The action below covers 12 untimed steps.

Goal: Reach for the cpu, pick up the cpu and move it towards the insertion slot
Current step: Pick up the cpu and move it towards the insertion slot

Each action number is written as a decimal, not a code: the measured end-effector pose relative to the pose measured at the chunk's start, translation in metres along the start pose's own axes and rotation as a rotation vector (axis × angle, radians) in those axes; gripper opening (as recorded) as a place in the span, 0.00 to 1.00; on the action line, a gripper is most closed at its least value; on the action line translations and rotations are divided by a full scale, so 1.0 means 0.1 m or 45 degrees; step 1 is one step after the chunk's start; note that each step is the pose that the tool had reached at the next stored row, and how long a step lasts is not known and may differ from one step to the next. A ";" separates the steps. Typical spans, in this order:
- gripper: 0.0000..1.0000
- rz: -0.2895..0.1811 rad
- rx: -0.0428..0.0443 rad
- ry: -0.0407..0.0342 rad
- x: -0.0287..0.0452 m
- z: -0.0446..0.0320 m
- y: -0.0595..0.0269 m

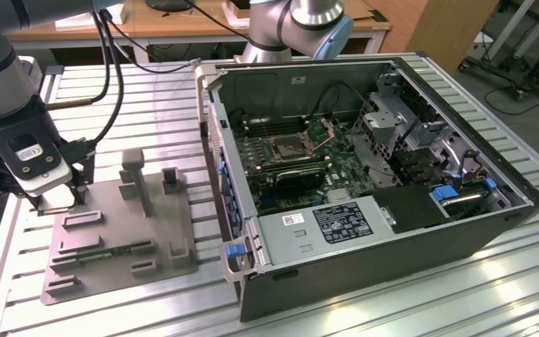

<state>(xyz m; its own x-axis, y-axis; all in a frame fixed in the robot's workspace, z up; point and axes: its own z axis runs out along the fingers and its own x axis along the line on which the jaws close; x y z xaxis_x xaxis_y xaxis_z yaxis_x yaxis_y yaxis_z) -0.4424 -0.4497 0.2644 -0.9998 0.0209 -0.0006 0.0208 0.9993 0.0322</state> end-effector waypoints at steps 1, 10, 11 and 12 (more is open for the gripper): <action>0.55 0.000 0.000 0.0000 0.000 -0.001 0.000; 0.55 0.000 0.000 0.0001 0.000 -0.055 0.002; 0.55 0.000 0.000 -0.0001 0.000 -0.063 0.002; 0.55 0.000 0.000 0.0000 0.000 -0.072 0.002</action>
<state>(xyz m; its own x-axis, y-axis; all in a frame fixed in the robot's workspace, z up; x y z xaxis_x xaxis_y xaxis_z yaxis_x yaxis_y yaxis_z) -0.4423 -0.4497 0.2716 -0.9998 0.0209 -0.0006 0.0209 0.9993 0.0322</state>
